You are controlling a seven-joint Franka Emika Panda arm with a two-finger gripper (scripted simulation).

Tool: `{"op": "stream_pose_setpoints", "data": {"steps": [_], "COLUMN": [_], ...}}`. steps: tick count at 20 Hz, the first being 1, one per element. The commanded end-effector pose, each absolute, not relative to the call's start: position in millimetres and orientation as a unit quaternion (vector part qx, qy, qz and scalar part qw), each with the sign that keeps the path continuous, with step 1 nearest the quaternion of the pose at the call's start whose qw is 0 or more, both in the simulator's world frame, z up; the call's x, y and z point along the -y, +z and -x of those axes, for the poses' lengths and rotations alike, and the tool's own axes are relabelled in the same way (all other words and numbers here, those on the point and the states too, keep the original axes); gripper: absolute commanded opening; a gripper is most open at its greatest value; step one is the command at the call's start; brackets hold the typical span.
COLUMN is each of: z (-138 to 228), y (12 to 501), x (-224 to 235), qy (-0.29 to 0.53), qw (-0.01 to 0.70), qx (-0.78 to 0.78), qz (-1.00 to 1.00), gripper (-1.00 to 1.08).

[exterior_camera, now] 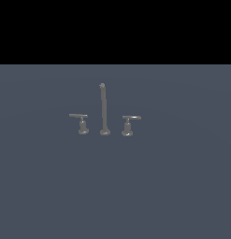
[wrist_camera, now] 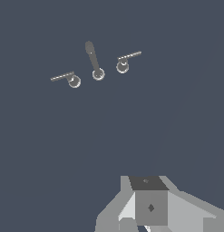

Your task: Turn on the faucet by rotating a designated handle.

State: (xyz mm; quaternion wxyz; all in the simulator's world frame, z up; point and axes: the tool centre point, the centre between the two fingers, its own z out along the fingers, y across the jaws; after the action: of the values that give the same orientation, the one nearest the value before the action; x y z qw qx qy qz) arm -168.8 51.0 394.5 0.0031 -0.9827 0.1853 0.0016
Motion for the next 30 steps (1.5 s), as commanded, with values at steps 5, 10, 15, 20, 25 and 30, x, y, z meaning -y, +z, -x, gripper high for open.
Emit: {"op": "stream_pose_setpoints", "data": {"steps": [5,10,15,20,25,30], "z": [130,101,73,45,18,-9], "y": [354,323,293,263,233,200], "x": [-55,-53,-47,-38,-25,-6], "qy": [0.001,0.001,0.001,0.001,0.001,0.001], "qw": [0.004,0.005,0.005,0.005,0.004,0.002], "qx": [-0.265,-0.324,-0.381,-0.437,-0.492,-0.549], "qz": [0.964,0.946,0.924,0.9,0.871,0.836], "gripper": [-1.0,-1.0,-1.0,-1.0,-1.0,-1.0]}}
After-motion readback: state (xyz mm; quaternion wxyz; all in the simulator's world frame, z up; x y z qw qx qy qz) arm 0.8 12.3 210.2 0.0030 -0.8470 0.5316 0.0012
